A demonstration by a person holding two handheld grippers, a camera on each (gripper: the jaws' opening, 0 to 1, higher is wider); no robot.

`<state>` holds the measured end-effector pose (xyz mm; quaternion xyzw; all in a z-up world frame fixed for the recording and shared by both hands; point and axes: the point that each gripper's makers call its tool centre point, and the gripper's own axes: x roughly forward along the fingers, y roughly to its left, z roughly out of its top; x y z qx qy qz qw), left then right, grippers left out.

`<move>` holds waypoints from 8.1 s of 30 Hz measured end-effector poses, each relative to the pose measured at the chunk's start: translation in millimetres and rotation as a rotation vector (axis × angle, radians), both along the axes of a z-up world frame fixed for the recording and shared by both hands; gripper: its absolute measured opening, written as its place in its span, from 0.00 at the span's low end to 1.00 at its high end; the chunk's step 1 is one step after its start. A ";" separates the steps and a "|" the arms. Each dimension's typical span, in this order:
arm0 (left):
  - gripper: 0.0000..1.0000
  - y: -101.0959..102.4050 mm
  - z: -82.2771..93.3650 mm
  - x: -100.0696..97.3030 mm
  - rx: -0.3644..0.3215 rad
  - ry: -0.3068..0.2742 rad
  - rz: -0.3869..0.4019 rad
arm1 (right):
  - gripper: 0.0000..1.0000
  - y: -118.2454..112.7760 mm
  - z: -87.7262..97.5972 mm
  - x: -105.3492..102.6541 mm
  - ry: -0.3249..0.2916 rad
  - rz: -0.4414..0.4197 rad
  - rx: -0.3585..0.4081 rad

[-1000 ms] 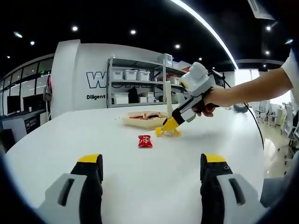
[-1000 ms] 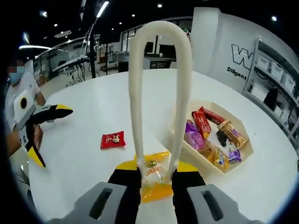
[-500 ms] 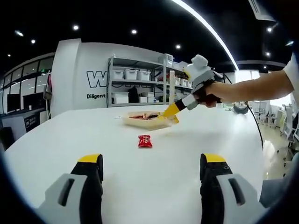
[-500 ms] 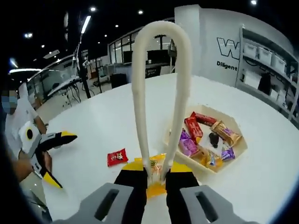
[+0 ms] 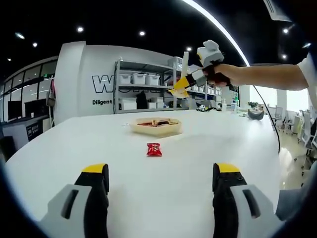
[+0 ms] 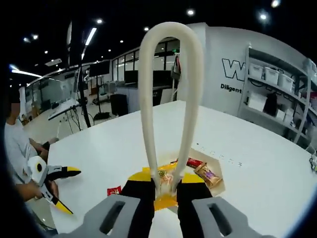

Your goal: Place the target food into the container with the food tongs after gripping and lifting it, then release it inside without dropping or visibly crushing the food.

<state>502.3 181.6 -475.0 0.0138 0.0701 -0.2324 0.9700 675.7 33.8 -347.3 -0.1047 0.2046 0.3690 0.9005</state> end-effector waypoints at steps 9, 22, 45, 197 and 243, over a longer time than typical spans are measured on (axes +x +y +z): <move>0.84 -1.6 1.5 -4.1 0.010 -0.005 -0.003 | 0.10 0.8 -27.8 22.1 0.053 -0.035 -0.022; 0.84 -2.5 1.8 -7.2 0.019 -0.011 -0.005 | 0.11 16.6 -76.1 37.6 0.121 -0.055 -0.026; 0.83 -2.9 2.8 -5.7 0.027 -0.018 -0.009 | 0.13 10.0 -119.1 65.4 0.144 -0.111 -0.090; 0.79 -5.7 1.7 -7.8 0.048 -0.015 -0.022 | 0.14 118.0 -144.2 -66.8 0.108 0.155 -0.096; 0.79 -5.1 4.0 -7.7 0.052 -0.030 -0.012 | 0.12 -16.3 -119.4 39.9 0.143 -0.148 0.014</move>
